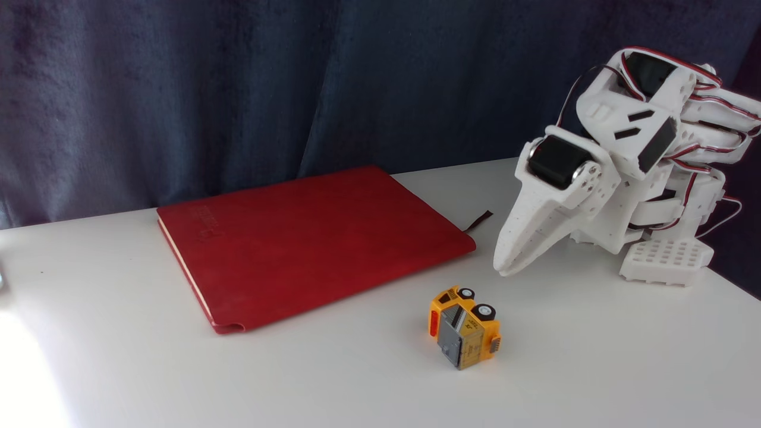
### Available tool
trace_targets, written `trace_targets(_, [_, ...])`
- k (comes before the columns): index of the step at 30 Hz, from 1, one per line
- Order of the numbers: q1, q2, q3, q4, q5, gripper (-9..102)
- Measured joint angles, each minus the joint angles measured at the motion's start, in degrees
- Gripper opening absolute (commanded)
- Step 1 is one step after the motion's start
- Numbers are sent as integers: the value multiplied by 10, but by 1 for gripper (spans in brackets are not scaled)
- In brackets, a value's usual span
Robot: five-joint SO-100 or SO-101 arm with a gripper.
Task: Grasp a toy truck onto the red notebook.
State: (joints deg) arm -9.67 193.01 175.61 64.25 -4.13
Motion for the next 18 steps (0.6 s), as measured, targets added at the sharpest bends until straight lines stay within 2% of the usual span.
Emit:
trace_targets(2, [-6, 0, -3, 0, -5, 0])
trace_targets(5, [-83, 1, -18, 0, -50, 0])
trace_targets(18, [-99, 1, -21, 0, -60, 0])
